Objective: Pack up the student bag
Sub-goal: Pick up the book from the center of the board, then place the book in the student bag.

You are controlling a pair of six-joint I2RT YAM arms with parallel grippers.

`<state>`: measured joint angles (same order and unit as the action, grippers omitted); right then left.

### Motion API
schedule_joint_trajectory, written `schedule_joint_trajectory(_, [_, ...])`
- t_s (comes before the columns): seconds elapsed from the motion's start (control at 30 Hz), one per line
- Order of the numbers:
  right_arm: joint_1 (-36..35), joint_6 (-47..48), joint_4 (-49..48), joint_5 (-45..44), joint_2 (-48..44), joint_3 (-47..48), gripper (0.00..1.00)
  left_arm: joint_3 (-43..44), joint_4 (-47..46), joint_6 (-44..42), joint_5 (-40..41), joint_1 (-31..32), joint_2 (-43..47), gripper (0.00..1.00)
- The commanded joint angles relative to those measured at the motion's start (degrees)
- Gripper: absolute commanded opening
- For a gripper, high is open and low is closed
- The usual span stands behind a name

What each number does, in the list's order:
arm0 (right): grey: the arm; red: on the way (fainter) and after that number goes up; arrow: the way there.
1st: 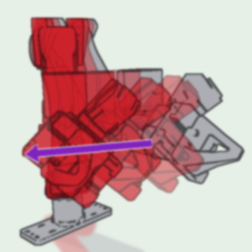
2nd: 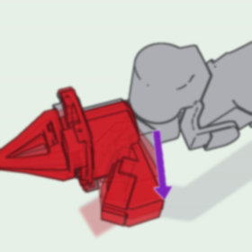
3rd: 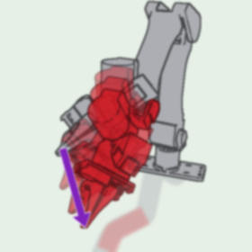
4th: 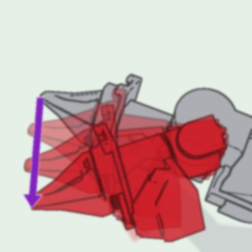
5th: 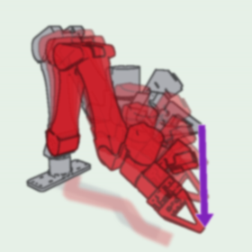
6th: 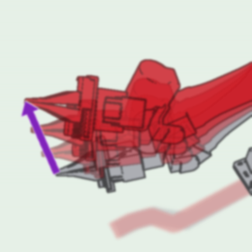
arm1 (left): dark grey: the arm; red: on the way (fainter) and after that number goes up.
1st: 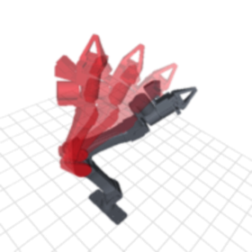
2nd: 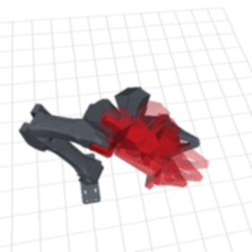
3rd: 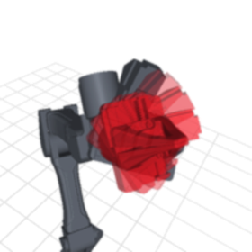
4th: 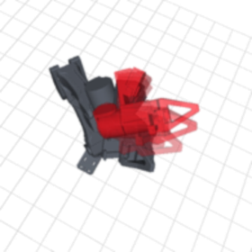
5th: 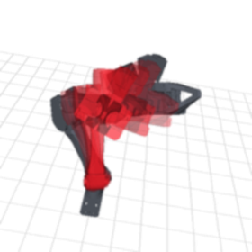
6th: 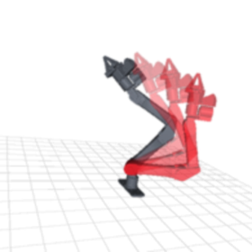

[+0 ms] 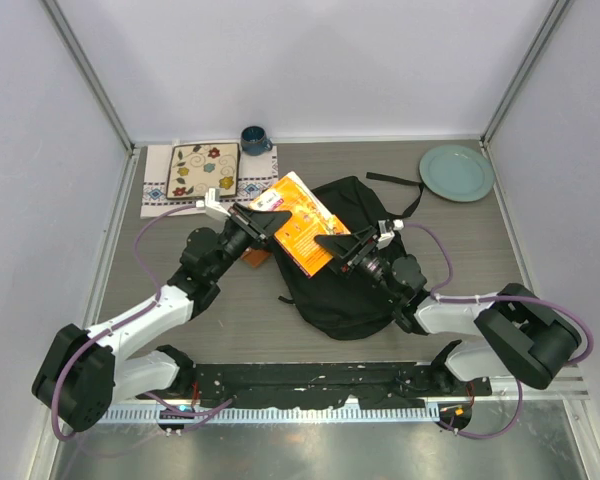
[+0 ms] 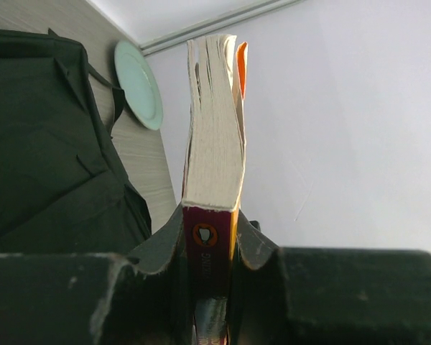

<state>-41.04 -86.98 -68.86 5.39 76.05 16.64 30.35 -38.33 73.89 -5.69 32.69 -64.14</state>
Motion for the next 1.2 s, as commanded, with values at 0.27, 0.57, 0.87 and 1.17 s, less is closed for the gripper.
schedule_joint_trajectory(0.27, [-0.18,1.89,-12.02,-3.01,-2.73,-2.49,0.01,-1.27,-2.84,-0.84,0.43,0.27,3.67,0.07])
schedule_joint_trajectory(0.57, [-0.18,18.84,48.43,-18.96,-34.97,0.92,0.00,12.45,36.36,-23.06,-3.28,1.06,5.25,1.00])
schedule_joint_trajectory(0.87, [0.08,28.44,86.92,-39.13,-56.53,10.86,0.00,18.85,48.95,-38.19,9.55,13.53,3.24,0.99])
schedule_joint_trajectory(1.17, [0.08,35.73,104.52,-50.12,-60.58,18.33,0.00,31.35,56.08,-47.69,21.42,28.30,-9.07,1.00])
